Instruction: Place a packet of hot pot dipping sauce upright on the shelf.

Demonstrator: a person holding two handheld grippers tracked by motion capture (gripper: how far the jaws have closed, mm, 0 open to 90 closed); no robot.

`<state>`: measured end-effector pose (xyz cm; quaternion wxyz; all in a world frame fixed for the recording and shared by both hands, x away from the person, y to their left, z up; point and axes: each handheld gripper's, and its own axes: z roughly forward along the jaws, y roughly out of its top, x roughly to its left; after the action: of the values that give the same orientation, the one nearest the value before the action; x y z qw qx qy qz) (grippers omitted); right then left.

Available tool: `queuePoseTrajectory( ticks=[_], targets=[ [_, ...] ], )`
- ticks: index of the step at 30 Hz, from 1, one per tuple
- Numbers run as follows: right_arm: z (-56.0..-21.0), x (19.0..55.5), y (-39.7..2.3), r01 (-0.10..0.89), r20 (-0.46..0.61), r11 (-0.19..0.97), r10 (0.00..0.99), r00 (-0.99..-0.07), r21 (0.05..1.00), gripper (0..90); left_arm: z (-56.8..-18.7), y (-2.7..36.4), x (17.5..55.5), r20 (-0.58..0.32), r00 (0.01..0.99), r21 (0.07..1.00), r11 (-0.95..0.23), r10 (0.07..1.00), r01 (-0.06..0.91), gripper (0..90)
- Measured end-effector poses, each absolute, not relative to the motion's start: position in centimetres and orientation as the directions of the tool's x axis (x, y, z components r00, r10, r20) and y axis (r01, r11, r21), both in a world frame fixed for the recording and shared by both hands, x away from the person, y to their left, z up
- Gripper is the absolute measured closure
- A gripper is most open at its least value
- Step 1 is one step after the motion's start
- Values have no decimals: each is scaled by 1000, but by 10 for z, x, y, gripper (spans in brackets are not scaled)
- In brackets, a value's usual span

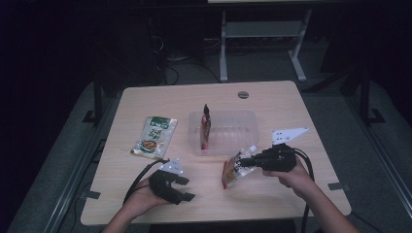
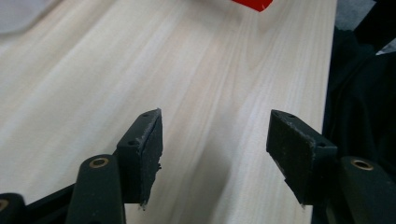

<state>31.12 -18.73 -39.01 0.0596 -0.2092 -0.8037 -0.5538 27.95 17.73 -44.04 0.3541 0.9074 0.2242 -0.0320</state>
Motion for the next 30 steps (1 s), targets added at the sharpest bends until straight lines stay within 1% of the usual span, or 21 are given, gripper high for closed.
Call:
queuePoseTrajectory(
  ticks=[4,16,30],
  targets=[
    [-383,314,-189,392,318,295,270,-909,871,896,-439,176,281,-202,905,634,-654,374,412,336],
    [-363,329,-190,375,294,282,290,-911,883,896,-439,178,282,-193,908,633,-660,371,404,318],
    [-346,359,-185,352,268,258,309,-912,900,896,-439,179,281,-201,907,639,-652,371,408,317]
  ],
)
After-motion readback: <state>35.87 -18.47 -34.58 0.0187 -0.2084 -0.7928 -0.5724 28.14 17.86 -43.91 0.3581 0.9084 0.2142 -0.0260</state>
